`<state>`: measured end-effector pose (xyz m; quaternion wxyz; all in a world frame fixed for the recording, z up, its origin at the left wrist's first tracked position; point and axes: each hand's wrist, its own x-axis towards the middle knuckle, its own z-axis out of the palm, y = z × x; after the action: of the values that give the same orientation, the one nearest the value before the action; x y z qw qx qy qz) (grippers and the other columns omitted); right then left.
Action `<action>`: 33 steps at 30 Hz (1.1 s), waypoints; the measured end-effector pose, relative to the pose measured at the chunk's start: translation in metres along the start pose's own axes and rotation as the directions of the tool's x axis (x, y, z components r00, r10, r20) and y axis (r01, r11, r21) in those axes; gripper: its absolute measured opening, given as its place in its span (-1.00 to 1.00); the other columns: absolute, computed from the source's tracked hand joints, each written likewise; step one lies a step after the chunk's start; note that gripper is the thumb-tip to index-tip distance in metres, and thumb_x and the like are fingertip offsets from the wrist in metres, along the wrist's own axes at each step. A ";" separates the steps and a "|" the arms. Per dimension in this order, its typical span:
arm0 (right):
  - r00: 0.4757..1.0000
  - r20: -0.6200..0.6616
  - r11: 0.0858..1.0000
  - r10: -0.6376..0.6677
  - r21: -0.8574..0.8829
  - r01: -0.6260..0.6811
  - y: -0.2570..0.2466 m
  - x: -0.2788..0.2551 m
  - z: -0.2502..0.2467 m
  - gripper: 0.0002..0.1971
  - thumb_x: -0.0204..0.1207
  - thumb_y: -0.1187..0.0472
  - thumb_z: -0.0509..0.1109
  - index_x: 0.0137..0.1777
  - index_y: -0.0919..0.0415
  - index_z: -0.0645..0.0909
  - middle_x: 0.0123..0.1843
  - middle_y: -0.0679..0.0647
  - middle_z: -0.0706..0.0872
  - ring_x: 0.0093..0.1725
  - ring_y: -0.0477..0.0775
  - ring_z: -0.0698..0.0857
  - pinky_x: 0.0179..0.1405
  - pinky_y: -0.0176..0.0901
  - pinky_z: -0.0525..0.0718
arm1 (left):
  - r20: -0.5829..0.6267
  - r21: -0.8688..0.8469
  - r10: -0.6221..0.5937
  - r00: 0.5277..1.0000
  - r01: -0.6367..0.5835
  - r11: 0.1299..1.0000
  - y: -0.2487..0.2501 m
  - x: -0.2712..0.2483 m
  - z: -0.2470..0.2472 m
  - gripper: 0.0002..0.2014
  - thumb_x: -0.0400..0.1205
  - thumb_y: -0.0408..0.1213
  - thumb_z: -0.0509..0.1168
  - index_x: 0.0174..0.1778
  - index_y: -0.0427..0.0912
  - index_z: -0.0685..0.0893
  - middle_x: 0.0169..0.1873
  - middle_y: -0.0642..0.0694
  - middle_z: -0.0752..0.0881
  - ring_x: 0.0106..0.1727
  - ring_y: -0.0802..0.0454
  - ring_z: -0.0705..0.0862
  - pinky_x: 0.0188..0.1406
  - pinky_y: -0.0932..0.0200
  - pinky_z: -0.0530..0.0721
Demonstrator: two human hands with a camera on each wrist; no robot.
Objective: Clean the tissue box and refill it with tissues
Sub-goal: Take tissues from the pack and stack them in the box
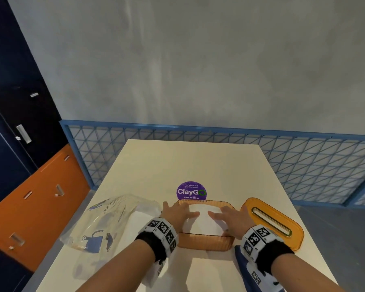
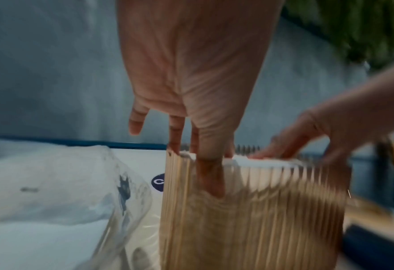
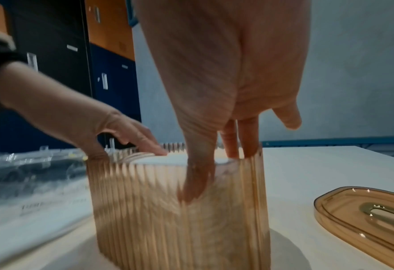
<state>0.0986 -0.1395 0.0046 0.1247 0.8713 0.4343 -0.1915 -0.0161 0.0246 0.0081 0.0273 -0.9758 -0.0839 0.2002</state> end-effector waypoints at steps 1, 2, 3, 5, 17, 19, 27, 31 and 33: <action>0.999 -0.038 0.999 -0.002 0.040 0.004 0.003 0.000 0.000 -0.39 0.59 0.06 0.31 0.58 -0.24 0.17 0.61 0.04 0.29 0.58 0.10 0.33 0.58 0.32 0.05 | -0.056 -0.086 -0.025 0.998 0.020 0.996 -0.004 -0.003 0.004 -0.39 0.65 -0.31 0.23 0.58 0.22 0.21 0.54 -0.08 0.28 0.53 -0.13 0.29 0.43 -0.25 0.27; 0.994 -0.110 0.997 -0.001 0.083 0.010 0.008 0.000 0.001 -0.48 0.58 0.05 0.32 0.52 -0.21 0.31 0.57 0.00 0.35 0.55 0.05 0.35 0.55 0.22 0.14 | -0.132 -0.186 -0.070 0.989 0.045 0.982 -0.011 -0.008 0.008 -0.42 0.64 -0.25 0.26 0.56 0.22 0.27 0.54 -0.02 0.29 0.52 -0.09 0.29 0.42 -0.19 0.29; 0.977 -0.212 0.991 0.010 0.132 0.018 0.012 -0.001 0.003 -0.58 0.58 0.04 0.30 0.44 -0.19 0.44 0.53 -0.04 0.41 0.52 0.00 0.38 0.49 0.09 0.25 | -0.225 -0.283 -0.141 0.964 0.073 0.956 -0.019 -0.012 0.013 -0.46 0.64 -0.20 0.26 0.53 0.22 0.32 0.51 0.02 0.32 0.50 -0.06 0.31 0.39 -0.12 0.33; 0.915 -0.394 0.958 0.087 0.286 0.032 0.019 -0.004 0.008 -0.66 0.62 0.04 0.26 0.39 -0.12 0.51 0.47 -0.06 0.48 0.45 -0.04 0.44 0.34 -0.15 0.38 | -0.369 -0.467 -0.361 0.857 0.165 0.869 -0.038 -0.020 0.027 -0.57 0.67 -0.19 0.21 0.48 0.14 0.44 0.43 -0.01 0.44 0.41 -0.05 0.40 0.30 -0.01 0.46; 0.960 0.028 0.722 0.279 0.653 -0.229 0.016 0.002 0.021 -0.45 0.73 0.27 -0.02 0.67 0.18 -0.13 0.27 0.36 0.63 -0.03 0.06 0.53 -0.11 -0.24 0.45 | 0.194 -0.291 -0.658 0.727 0.683 0.670 -0.046 -0.013 0.104 -0.36 0.60 0.24 0.12 0.41 -0.20 0.43 0.39 -0.20 0.45 0.41 -0.07 0.49 0.39 0.12 0.45; 0.959 0.029 0.736 0.281 0.635 -0.235 0.015 0.002 0.020 -0.44 0.73 0.28 -0.02 0.67 0.18 -0.14 0.26 0.36 0.63 -0.04 0.06 0.53 -0.12 -0.24 0.44 | 0.192 -0.265 -0.669 0.718 0.694 0.669 -0.043 -0.008 0.106 -0.32 0.57 0.26 0.14 0.43 -0.21 0.41 0.41 -0.23 0.45 0.42 -0.09 0.47 0.39 0.09 0.48; 0.960 0.023 0.753 0.279 0.616 -0.233 0.013 0.001 0.021 -0.42 0.73 0.30 -0.03 0.66 0.19 -0.20 0.22 0.34 0.65 -0.06 0.04 0.54 -0.20 -0.28 0.47 | 0.235 -0.249 -0.695 0.679 0.734 0.632 -0.039 0.001 0.106 -0.45 0.65 0.00 0.11 0.51 -0.23 0.37 0.49 -0.25 0.40 0.52 -0.18 0.37 0.49 -0.05 0.40; 0.958 0.025 0.759 0.285 0.605 -0.242 0.013 0.002 0.021 -0.42 0.73 0.31 -0.04 0.66 0.18 -0.20 0.22 0.31 0.65 -0.05 0.03 0.54 -0.13 -0.26 0.48 | 0.249 -0.279 -0.706 0.663 0.747 0.604 -0.040 0.004 0.105 -0.55 0.68 -0.10 0.10 0.48 -0.18 0.40 0.49 -0.20 0.43 0.52 -0.15 0.39 0.49 -0.02 0.39; 0.957 0.024 0.756 0.290 0.607 -0.245 0.013 0.001 0.020 -0.42 0.73 0.30 -0.03 0.66 0.17 -0.20 0.14 0.26 0.66 -0.06 0.03 0.55 -0.20 -0.27 0.50 | 0.247 -0.309 -0.705 0.664 0.744 0.592 -0.042 0.005 0.105 -0.60 0.67 -0.14 0.12 0.43 -0.14 0.44 0.46 -0.17 0.48 0.49 -0.12 0.44 0.44 0.01 0.43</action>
<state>0.1049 -0.1536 -0.0136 -0.1490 0.9245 0.2256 -0.2689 -0.0590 0.0692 -0.0865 -0.0898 -0.8306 -0.5124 0.1989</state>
